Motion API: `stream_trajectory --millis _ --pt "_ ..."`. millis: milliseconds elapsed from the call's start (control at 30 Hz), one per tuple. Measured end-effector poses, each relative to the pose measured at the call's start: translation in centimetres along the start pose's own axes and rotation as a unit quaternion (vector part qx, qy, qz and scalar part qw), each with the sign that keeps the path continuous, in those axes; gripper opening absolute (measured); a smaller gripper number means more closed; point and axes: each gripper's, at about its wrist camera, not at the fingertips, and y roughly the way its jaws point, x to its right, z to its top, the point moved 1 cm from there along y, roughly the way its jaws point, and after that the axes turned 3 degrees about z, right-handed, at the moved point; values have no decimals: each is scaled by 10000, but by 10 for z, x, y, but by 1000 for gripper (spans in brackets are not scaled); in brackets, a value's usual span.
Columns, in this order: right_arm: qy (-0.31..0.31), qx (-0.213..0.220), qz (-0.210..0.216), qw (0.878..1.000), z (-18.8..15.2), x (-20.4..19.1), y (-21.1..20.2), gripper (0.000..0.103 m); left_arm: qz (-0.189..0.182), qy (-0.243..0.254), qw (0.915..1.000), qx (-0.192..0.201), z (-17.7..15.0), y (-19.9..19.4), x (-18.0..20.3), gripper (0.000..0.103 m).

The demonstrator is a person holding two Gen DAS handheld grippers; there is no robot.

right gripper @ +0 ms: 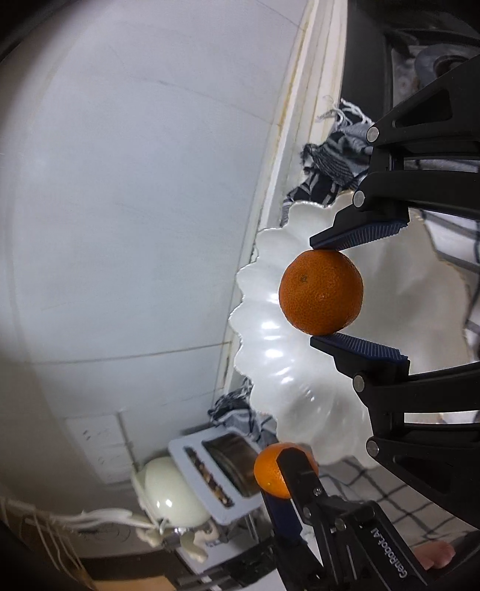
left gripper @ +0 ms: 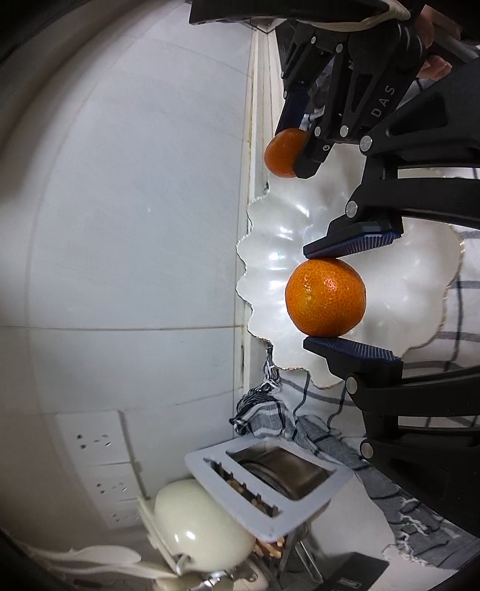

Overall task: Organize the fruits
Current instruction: 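Carry both mandarins into the white bowl and open both tools, then withdraw both tools from the bowl back over the fruits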

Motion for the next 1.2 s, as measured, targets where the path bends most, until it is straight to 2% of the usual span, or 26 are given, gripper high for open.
stream_trajectory --millis 367,667,833,867,933,1000,1200 --pt "-4 -682 -5 9977 8 10 56 47 -50 -3 9966 -818 6 73 -4 42" --pt "-107 -1077 1 9941 3 11 83 47 151 227 9917 -1257 2 109 2 42" --pt "-157 -1220 -34 9924 1 11 93 48 171 198 9896 -1417 -3 120 0 44" --pt "-160 -1253 -29 9920 1 11 94 48 190 191 9891 -1448 -3 121 0 46" --pt "-137 -1306 -29 9913 -1 12 96 51 296 197 9897 -1383 -3 119 -1 60" --pt "-125 -1269 -41 9918 0 13 95 59 331 219 9908 -1297 -2 113 -1 62" --pt "-89 -983 -142 9950 3 15 72 59 428 162 9929 -1099 1 88 -4 70"
